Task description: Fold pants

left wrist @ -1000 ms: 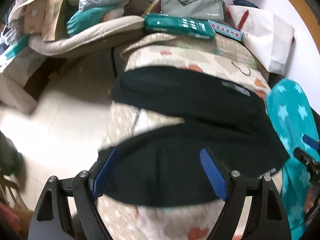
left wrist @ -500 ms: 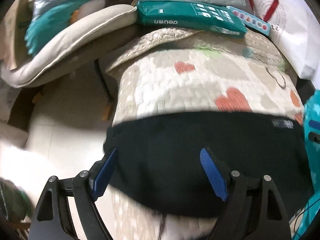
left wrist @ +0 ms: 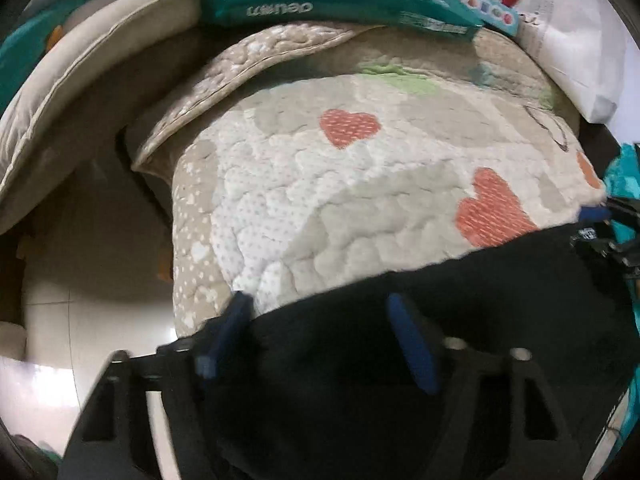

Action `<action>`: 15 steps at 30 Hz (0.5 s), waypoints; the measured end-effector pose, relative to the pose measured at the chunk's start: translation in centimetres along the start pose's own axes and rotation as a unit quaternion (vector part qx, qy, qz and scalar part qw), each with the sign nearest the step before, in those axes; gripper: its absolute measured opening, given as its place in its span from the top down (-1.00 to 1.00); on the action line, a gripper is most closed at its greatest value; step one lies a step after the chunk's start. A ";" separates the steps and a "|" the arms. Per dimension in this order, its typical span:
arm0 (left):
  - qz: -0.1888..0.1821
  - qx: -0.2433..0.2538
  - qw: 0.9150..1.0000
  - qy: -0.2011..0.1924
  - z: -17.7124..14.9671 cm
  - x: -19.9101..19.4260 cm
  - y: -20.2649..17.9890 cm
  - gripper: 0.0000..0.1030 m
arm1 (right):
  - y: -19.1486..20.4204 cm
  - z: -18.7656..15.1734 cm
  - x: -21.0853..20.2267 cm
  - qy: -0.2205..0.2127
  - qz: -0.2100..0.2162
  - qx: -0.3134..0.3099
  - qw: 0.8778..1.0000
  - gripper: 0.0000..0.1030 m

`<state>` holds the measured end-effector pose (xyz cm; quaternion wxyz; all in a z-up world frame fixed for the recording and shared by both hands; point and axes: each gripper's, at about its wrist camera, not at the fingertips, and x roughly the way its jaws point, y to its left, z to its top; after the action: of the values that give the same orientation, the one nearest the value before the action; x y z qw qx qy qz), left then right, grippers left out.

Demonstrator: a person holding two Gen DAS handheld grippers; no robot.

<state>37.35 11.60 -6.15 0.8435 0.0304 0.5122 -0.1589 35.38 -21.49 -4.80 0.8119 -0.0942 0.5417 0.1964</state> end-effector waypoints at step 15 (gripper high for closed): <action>0.040 0.026 0.997 -0.059 -4.1 -9.9 -4.3 0.88 | 4.3 -3.7 -7.2 -0.029 -0.016 0.026 0.999 0.86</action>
<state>28.30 10.75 1.05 0.8770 0.0631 0.4555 -0.1393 28.07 -20.49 0.56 0.8327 -0.0756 0.5210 0.1716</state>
